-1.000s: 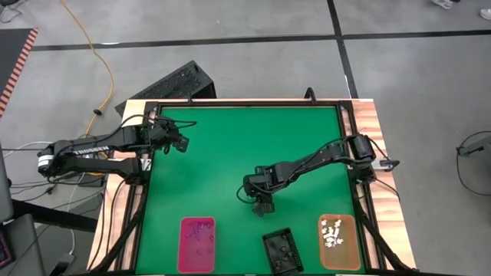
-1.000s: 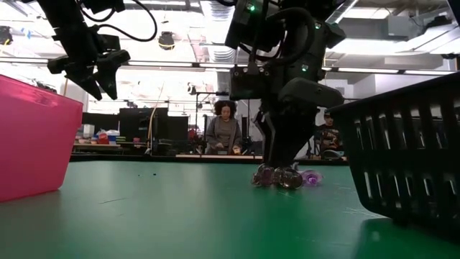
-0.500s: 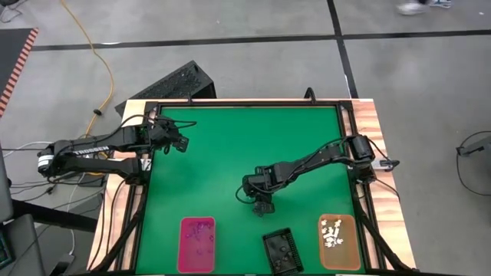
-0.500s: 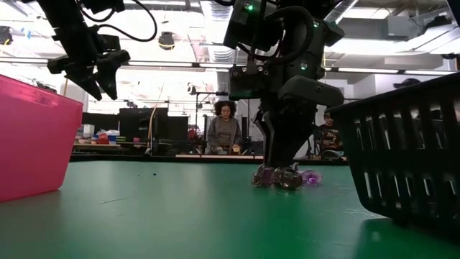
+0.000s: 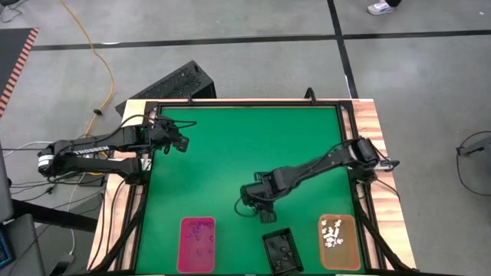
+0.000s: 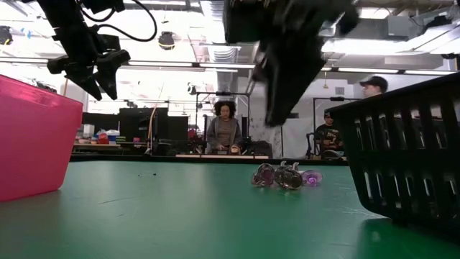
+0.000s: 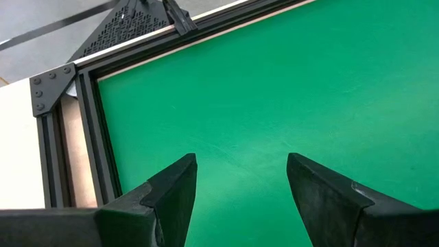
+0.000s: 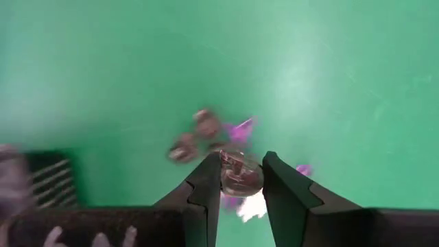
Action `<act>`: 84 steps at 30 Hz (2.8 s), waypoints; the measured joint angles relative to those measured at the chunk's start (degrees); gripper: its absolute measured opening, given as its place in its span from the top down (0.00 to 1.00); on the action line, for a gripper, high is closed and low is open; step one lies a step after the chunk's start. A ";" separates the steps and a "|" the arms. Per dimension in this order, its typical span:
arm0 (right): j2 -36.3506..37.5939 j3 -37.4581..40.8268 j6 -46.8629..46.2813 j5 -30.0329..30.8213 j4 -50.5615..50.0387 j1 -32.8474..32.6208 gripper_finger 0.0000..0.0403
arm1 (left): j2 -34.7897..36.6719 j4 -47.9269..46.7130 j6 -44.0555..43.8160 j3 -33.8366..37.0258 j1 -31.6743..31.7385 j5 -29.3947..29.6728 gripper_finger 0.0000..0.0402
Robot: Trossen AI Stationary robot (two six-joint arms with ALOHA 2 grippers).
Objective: Sort Halloween decoration
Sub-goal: Put the black skull toy into the black organizing bin
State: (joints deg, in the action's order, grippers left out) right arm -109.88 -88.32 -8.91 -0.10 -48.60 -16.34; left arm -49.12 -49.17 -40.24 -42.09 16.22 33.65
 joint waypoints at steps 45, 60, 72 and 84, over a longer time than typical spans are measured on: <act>0.60 -1.02 4.71 2.11 6.09 -1.46 0.50 | -0.02 -0.44 -1.58 0.00 0.01 -1.59 0.46; -6.73 1.27 4.90 0.18 11.43 -2.07 0.53 | -0.02 -1.22 -1.47 0.00 0.01 -1.77 0.46; -8.46 1.93 4.41 -0.07 9.92 -2.68 0.58 | -0.02 -1.29 -1.19 0.00 0.00 -1.46 0.46; -8.46 1.89 4.42 0.22 10.04 -2.64 0.77 | -0.02 -1.31 -1.38 0.00 0.00 -1.49 0.46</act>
State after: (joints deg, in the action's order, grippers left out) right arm -118.34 -86.42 -4.49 0.12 -38.56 -18.98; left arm -49.15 -50.48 -41.63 -42.09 16.22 32.16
